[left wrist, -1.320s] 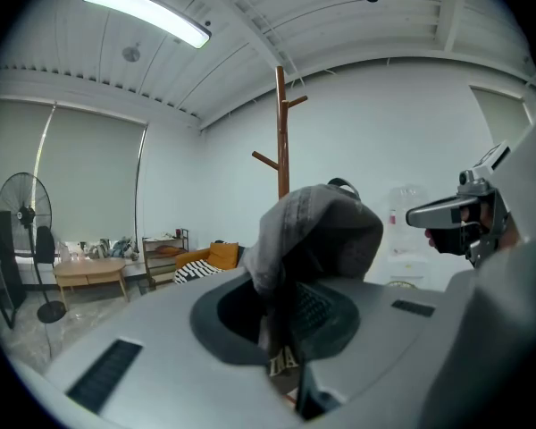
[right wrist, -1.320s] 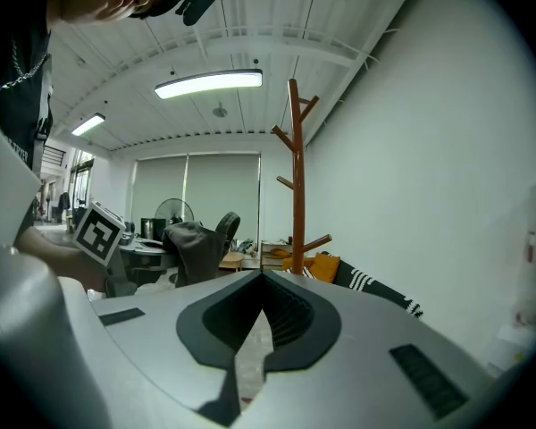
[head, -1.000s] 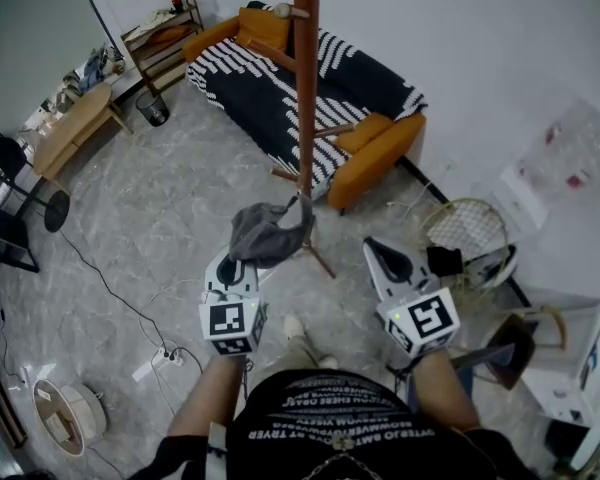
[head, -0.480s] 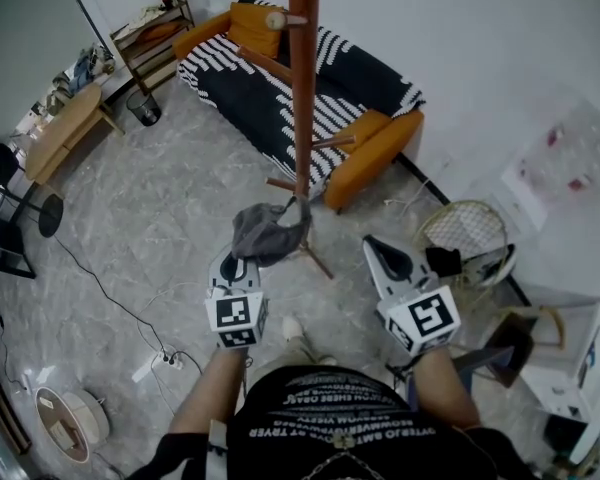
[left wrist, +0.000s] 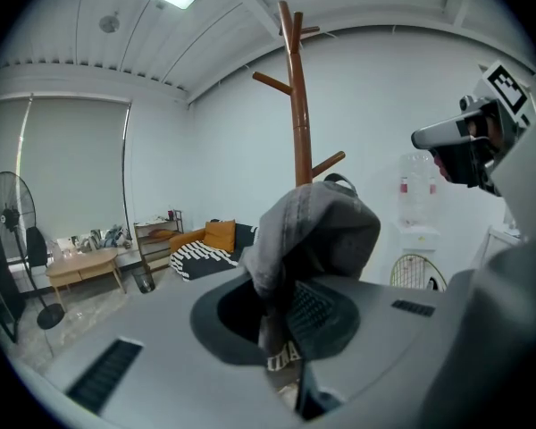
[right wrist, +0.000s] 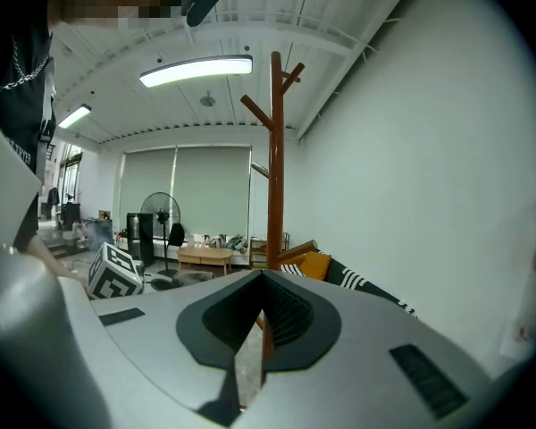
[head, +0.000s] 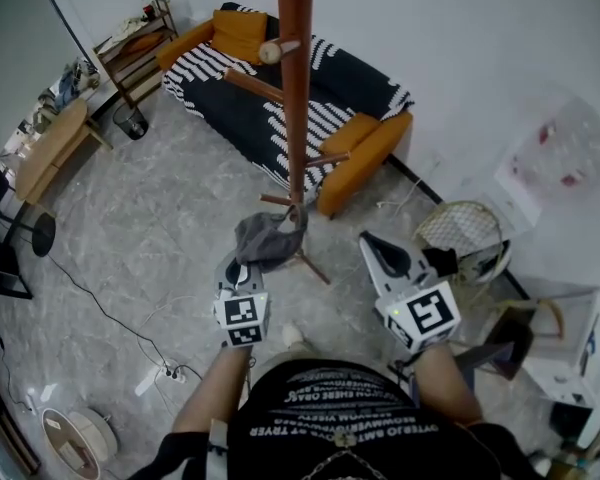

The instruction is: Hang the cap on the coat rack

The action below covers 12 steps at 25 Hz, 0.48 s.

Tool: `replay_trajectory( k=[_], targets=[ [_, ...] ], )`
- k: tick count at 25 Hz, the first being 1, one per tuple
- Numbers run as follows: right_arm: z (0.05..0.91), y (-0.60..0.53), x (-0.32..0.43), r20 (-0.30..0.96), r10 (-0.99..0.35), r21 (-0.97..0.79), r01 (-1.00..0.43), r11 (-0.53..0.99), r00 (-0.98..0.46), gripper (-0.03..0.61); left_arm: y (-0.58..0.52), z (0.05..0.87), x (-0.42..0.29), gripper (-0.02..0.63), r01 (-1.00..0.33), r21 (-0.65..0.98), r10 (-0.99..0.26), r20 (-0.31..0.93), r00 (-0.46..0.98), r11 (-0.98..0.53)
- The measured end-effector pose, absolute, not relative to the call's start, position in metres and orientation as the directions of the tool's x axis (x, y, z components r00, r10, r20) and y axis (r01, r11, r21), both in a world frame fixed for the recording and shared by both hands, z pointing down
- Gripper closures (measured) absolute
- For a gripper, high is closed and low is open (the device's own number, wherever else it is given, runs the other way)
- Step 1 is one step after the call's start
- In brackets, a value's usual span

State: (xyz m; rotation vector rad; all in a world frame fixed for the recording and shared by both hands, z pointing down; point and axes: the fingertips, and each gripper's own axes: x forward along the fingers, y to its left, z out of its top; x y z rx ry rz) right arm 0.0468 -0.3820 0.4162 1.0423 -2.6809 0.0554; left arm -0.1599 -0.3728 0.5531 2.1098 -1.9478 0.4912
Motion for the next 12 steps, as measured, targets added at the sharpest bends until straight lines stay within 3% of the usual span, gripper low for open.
replay_trajectory(
  k=[12],
  targets=[
    [0.409, -0.413, 0.045, 0.230, -0.631, 0.041, -0.640, 0.767, -0.741, 0.575, -0.400, 0.587, -0.156, 0.594, -0.995, -0.070, -0.895, 0.446, 0.033, -0.072]
  ],
)
